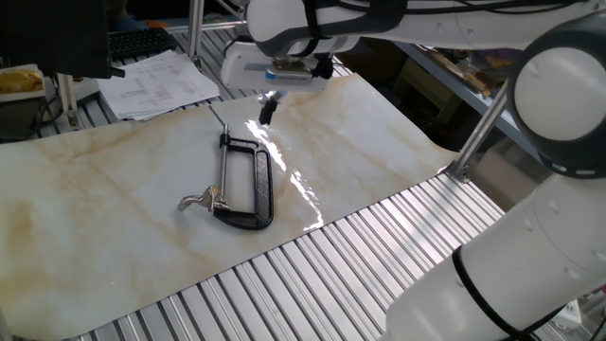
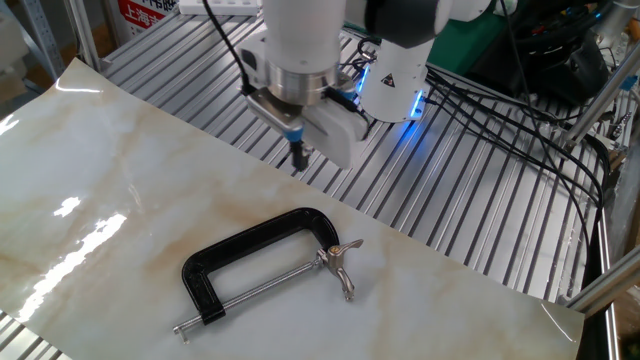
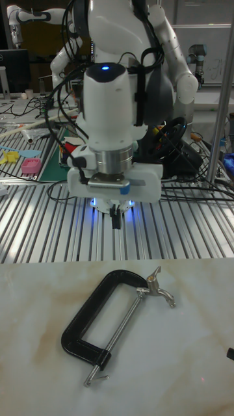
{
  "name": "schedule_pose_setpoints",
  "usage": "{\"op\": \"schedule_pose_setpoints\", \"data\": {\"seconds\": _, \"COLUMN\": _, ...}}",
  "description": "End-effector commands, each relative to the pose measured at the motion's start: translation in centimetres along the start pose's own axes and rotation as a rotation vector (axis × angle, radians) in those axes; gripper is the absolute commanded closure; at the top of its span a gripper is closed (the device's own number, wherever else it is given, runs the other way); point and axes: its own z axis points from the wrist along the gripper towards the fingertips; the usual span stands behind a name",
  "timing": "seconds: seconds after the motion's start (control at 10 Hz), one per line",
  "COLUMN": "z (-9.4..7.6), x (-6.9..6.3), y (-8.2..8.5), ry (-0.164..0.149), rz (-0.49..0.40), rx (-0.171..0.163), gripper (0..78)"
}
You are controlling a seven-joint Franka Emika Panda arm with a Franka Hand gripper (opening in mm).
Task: Turn off the water tap
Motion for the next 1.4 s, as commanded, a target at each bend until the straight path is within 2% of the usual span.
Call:
{"op": "schedule_pose_setpoints", "data": {"seconds": 0.1, "z": -0.3, "x": 1.8, "y": 2.9, "ry": 0.015, "rz": 0.025, "rx": -0.002, "gripper": 77.6}}
{"op": "schedule_pose_setpoints", "data": {"seconds": 0.6, "z": 2.0, "x": 4.2, "y": 6.1, "ry": 0.000, "rz": 0.099, "rx": -0.005, "gripper": 77.6}}
{"op": "schedule_pose_setpoints", "data": {"seconds": 0.9, "z": 2.1, "x": 4.3, "y": 6.2, "ry": 0.001, "rz": 0.095, "rx": -0.007, "gripper": 77.6}}
{"op": "schedule_pose_setpoints", "data": {"seconds": 1.2, "z": 2.1, "x": 4.3, "y": 6.2, "ry": -0.016, "rz": 0.090, "rx": 0.023, "gripper": 77.6}}
{"op": "schedule_pose_setpoints", "data": {"seconds": 1.4, "z": 2.1, "x": 4.3, "y": 6.2, "ry": -0.009, "rz": 0.095, "rx": 0.022, "gripper": 77.6}}
